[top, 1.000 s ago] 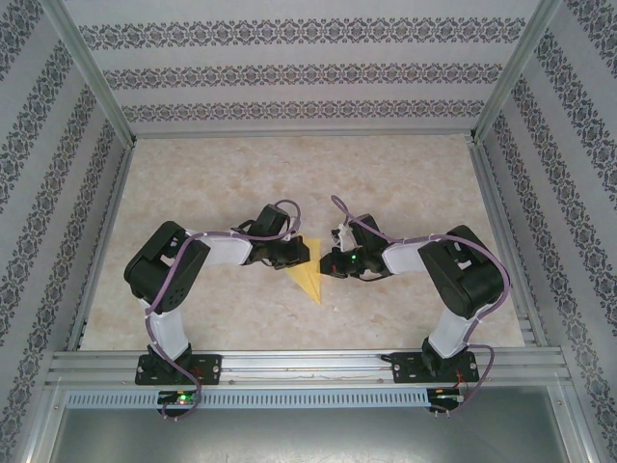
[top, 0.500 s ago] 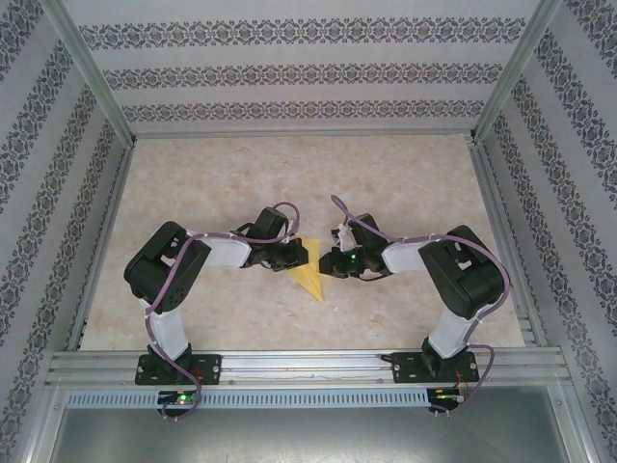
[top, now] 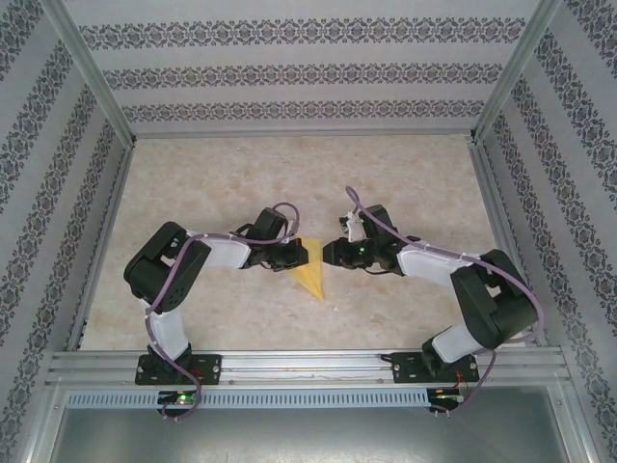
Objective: Fold a paper plane with a square sheet of paper (fold left side to right side)
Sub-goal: Fourth fold the wing at the center of the table.
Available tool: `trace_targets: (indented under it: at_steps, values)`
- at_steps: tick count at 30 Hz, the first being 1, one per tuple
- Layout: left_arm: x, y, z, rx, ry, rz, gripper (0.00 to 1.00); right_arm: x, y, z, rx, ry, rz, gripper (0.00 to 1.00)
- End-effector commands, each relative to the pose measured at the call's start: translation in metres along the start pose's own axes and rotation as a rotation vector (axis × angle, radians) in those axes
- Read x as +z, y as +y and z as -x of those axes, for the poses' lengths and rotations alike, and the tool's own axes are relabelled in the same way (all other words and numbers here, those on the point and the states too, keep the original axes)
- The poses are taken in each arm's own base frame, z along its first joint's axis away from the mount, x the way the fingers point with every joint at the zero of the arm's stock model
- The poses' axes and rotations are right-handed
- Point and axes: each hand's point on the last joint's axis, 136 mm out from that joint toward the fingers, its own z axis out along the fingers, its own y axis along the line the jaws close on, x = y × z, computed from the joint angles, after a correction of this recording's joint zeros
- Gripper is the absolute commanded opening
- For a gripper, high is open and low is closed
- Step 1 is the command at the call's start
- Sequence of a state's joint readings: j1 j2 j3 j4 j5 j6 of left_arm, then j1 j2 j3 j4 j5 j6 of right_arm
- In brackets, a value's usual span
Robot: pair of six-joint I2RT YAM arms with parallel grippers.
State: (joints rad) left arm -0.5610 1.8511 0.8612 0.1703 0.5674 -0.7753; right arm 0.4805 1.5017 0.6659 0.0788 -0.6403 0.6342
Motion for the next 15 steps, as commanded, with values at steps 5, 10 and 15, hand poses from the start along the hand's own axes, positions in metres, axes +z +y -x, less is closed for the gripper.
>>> trace_targets:
  at_steps: [5, 10, 15]
  values:
    - [0.005, 0.041, -0.020, -0.057, 0.042, 0.128, 0.02, 0.009, 0.027, -0.052, 0.020, 0.151, 0.119, 0.03]
    - [0.004, 0.042, -0.019, -0.058, 0.041, 0.131, 0.02, 0.025, 0.031, -0.068, 0.029, 0.214, 0.120, 0.00]
    - [0.004, 0.042, -0.020, -0.056, 0.046, 0.134, 0.02, 0.036, 0.018, -0.073, 0.057, 0.225, 0.093, 0.00]
